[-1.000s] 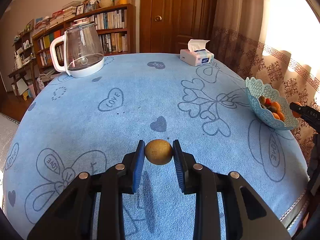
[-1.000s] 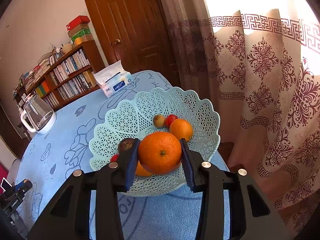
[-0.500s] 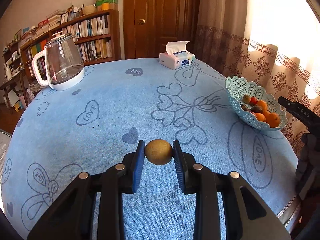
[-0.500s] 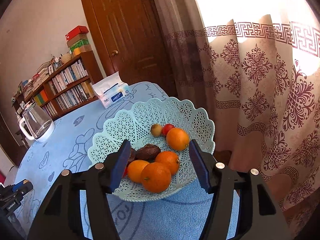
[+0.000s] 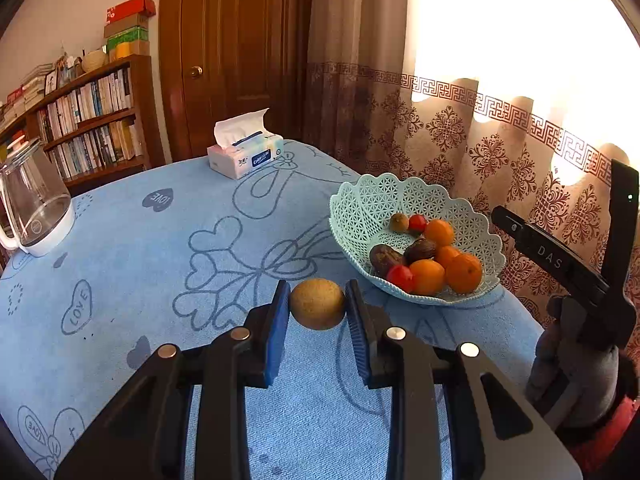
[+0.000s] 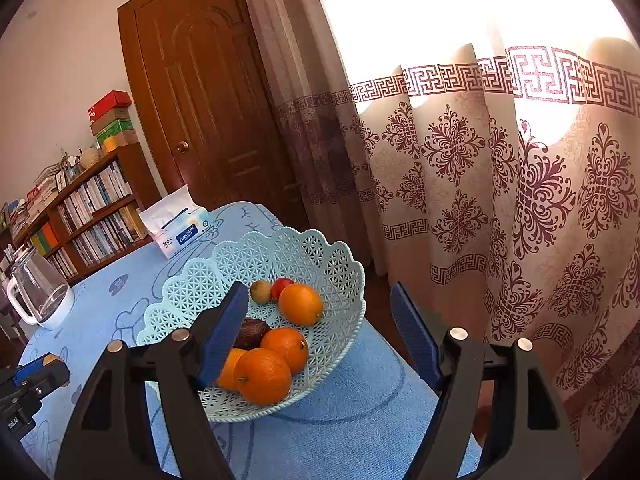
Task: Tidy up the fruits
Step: 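Carry the yellow fruit into the teal basket and open the left tool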
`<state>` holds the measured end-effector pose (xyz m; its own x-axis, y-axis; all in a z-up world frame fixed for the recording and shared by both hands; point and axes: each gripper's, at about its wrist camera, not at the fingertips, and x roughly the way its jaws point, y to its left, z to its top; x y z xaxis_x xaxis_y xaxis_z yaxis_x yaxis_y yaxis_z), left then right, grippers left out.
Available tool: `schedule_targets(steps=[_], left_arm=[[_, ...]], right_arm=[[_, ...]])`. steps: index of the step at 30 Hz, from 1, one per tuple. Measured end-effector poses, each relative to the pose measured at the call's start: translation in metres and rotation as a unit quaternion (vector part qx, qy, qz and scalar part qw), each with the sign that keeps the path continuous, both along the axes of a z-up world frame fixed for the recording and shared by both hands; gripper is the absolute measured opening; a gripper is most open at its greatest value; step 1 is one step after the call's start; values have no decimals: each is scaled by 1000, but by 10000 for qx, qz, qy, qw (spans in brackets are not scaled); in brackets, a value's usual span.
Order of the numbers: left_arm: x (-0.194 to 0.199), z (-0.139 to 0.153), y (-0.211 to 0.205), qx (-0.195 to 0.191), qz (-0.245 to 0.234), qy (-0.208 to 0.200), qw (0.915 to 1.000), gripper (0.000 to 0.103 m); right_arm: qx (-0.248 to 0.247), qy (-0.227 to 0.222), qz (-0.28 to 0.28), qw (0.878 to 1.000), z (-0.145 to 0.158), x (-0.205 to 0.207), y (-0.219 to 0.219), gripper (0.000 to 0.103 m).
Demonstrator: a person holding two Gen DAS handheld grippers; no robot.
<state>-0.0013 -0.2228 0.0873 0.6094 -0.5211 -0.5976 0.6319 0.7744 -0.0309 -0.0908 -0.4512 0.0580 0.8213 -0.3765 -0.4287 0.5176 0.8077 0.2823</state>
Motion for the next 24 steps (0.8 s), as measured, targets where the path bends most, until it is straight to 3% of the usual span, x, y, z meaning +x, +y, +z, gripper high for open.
schedule_targets(steps=[12,24], left_arm=[[36,-15,-68,80,-407,99,9991,29],[52,-32,-80,62,-514,393,9979,31]], right_arm=[[81,-15,73,9999,-2,1,-2,77],[121,-20,112,9999,-3,1,-2,78]])
